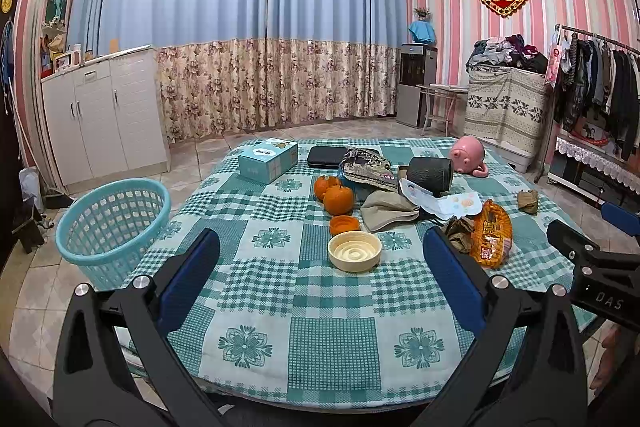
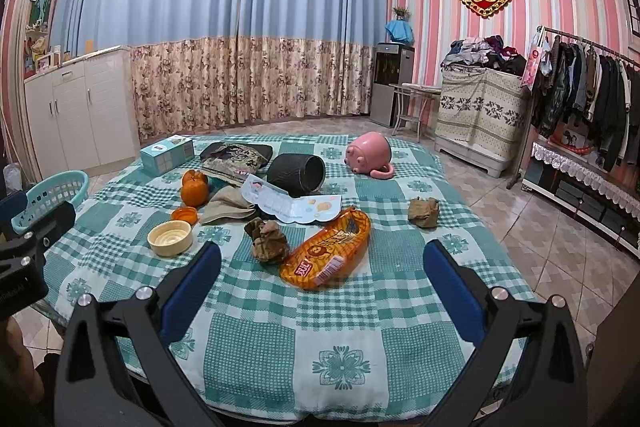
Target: Collect trash
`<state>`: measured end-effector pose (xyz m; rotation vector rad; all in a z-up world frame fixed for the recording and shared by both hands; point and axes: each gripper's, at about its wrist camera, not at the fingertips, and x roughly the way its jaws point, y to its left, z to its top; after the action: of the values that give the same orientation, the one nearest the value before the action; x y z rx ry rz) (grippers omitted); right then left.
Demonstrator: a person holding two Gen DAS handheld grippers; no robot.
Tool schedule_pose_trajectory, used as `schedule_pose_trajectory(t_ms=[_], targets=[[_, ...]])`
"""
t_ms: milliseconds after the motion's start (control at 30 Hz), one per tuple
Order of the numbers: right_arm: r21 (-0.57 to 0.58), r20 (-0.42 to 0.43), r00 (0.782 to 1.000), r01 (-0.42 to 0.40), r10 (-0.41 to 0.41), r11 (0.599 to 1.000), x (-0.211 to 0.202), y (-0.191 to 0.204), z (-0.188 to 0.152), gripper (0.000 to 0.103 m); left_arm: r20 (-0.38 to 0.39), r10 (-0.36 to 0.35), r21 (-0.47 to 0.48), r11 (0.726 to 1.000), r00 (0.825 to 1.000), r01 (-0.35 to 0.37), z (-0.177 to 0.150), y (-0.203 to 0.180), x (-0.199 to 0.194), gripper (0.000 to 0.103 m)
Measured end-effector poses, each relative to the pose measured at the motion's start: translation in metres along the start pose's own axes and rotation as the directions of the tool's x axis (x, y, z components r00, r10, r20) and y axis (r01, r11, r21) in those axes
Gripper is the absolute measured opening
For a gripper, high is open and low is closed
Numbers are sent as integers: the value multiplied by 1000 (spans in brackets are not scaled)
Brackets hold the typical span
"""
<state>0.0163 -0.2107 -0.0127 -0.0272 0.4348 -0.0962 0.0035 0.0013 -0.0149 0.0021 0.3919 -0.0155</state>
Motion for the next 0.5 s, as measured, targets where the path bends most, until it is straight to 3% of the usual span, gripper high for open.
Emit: schedule_pose_trajectory(t_ms=[500], targets=[[13, 22, 999, 30, -30, 999, 25, -19, 3, 99, -71, -35, 4, 999, 997, 35, -4, -3, 45, 98]])
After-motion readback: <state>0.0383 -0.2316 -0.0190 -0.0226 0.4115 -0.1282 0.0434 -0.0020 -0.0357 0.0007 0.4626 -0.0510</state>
